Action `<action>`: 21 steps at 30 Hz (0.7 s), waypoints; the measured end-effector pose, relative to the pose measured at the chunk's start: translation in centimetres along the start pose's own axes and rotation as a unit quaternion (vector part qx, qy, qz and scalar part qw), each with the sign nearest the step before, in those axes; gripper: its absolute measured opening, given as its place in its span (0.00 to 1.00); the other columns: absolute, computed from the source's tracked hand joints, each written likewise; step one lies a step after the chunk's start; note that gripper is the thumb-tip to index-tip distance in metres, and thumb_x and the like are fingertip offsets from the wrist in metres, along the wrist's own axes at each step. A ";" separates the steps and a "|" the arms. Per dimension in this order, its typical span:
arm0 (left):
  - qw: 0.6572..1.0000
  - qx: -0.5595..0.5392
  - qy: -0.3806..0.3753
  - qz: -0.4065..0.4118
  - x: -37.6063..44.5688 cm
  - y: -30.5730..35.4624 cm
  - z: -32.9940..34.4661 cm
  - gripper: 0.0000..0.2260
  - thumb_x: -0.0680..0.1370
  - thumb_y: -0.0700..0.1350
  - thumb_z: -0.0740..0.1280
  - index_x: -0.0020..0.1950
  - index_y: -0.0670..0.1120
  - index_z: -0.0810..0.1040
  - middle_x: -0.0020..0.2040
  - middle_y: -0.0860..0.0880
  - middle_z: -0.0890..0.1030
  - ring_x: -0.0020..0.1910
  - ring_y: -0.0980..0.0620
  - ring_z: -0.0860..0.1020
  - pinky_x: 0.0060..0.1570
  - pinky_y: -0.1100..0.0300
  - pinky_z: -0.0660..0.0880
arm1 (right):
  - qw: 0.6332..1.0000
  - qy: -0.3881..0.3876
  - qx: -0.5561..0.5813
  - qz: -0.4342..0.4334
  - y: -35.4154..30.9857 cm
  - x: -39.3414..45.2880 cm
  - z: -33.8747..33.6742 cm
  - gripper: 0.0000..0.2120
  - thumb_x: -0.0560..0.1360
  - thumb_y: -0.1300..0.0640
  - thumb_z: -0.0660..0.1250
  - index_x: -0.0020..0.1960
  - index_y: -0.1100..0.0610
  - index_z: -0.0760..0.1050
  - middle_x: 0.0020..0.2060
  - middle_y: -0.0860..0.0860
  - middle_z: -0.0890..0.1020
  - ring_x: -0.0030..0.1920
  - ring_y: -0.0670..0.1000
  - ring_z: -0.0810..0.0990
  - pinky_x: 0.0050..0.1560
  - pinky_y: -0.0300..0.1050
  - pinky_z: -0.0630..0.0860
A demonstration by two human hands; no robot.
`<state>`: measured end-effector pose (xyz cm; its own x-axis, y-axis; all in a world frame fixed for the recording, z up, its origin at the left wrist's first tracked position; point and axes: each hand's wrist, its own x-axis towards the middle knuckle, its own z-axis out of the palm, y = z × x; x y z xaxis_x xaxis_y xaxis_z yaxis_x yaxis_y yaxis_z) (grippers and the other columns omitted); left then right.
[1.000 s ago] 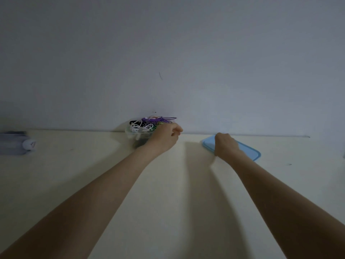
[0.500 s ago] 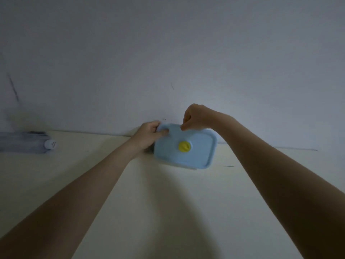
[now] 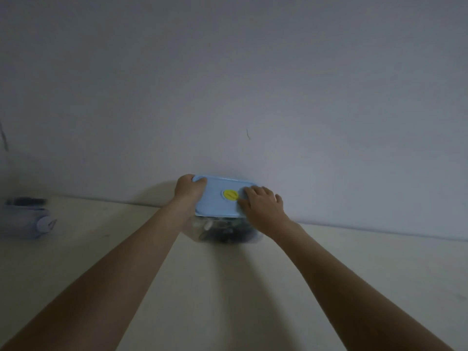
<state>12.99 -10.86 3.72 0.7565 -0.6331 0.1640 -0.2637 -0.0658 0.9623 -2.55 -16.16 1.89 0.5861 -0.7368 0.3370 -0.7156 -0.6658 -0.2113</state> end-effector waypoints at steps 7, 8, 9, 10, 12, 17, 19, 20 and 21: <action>0.934 0.351 -0.031 0.058 1.0 -0.6 0.7 0.15 0.79 0.45 0.59 0.65 0.48 0.72 0.67 0.42 0.69 0.66 0.40 0.67 0.63 0.51 0.65 | 0.999 -0.038 0.024 0.016 -0.3 1.9 0.7 0.17 0.81 0.54 0.52 0.59 0.66 0.70 0.61 0.62 0.71 0.63 0.60 0.68 0.64 0.50 0.64; 0.920 0.381 -0.020 0.090 0.6 -0.5 0.7 0.16 0.79 0.45 0.59 0.66 0.48 0.71 0.67 0.42 0.68 0.66 0.41 0.66 0.63 0.52 0.64 | 0.999 -0.042 0.023 0.023 -0.5 1.8 0.7 0.17 0.81 0.55 0.52 0.59 0.66 0.70 0.61 0.62 0.71 0.63 0.60 0.68 0.64 0.51 0.64; 0.903 0.409 -0.013 0.132 0.2 -0.5 0.8 0.16 0.79 0.45 0.59 0.67 0.47 0.71 0.67 0.42 0.68 0.66 0.41 0.65 0.64 0.53 0.63 | 0.998 -0.045 0.015 0.028 -0.6 1.9 0.8 0.16 0.81 0.56 0.52 0.60 0.66 0.70 0.61 0.62 0.70 0.63 0.60 0.68 0.64 0.51 0.65; 0.885 0.432 -0.016 0.174 -0.1 -0.5 0.9 0.16 0.79 0.45 0.59 0.67 0.46 0.72 0.66 0.43 0.69 0.66 0.42 0.66 0.63 0.54 0.63 | 0.998 -0.053 0.001 0.031 -0.7 1.9 0.8 0.16 0.80 0.57 0.52 0.62 0.65 0.69 0.62 0.61 0.70 0.64 0.60 0.67 0.64 0.52 0.65; 0.867 0.439 -0.058 0.227 -0.7 -0.7 1.5 0.15 0.79 0.45 0.57 0.64 0.43 0.74 0.65 0.42 0.72 0.65 0.43 0.68 0.62 0.55 0.64 | 0.996 -0.076 -0.039 0.036 -1.0 2.0 0.9 0.17 0.80 0.57 0.52 0.65 0.63 0.67 0.63 0.60 0.69 0.65 0.59 0.65 0.64 0.52 0.65; 0.860 0.443 -0.168 0.190 -1.3 -0.9 2.4 0.16 0.82 0.42 0.50 0.64 0.38 0.71 0.67 0.39 0.68 0.64 0.44 0.69 0.55 0.57 0.64 | 0.995 -0.083 -0.052 0.025 -0.8 2.1 0.8 0.16 0.80 0.59 0.52 0.64 0.62 0.69 0.63 0.58 0.69 0.65 0.59 0.64 0.62 0.51 0.66; 0.857 0.447 -0.180 0.183 -1.3 -0.7 2.3 0.16 0.82 0.43 0.49 0.61 0.38 0.71 0.63 0.38 0.70 0.60 0.42 0.71 0.50 0.56 0.65 | 0.997 -0.072 -0.025 0.013 -0.2 1.7 0.5 0.15 0.81 0.60 0.50 0.61 0.64 0.71 0.61 0.59 0.72 0.63 0.59 0.66 0.62 0.49 0.64; 0.854 0.450 -0.186 0.186 -1.3 -0.6 2.2 0.16 0.82 0.43 0.49 0.61 0.38 0.72 0.63 0.38 0.70 0.60 0.42 0.71 0.52 0.56 0.66 | 0.998 -0.064 -0.026 0.006 0.1 1.4 0.6 0.16 0.81 0.61 0.49 0.61 0.64 0.71 0.60 0.59 0.72 0.63 0.59 0.66 0.63 0.49 0.63; 0.849 0.453 -0.193 0.191 -1.3 -0.4 2.0 0.16 0.82 0.44 0.49 0.62 0.39 0.71 0.65 0.38 0.70 0.60 0.42 0.71 0.55 0.55 0.66 | 0.998 -0.053 -0.014 0.008 0.4 1.2 0.7 0.16 0.81 0.60 0.48 0.61 0.65 0.70 0.61 0.59 0.72 0.63 0.59 0.65 0.63 0.49 0.62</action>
<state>10.93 -11.55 2.66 0.3060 -0.9357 0.1757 -0.9300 -0.2543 0.2655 -1.86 -17.34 1.60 0.6106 -0.7563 0.2350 -0.7346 -0.6517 -0.1888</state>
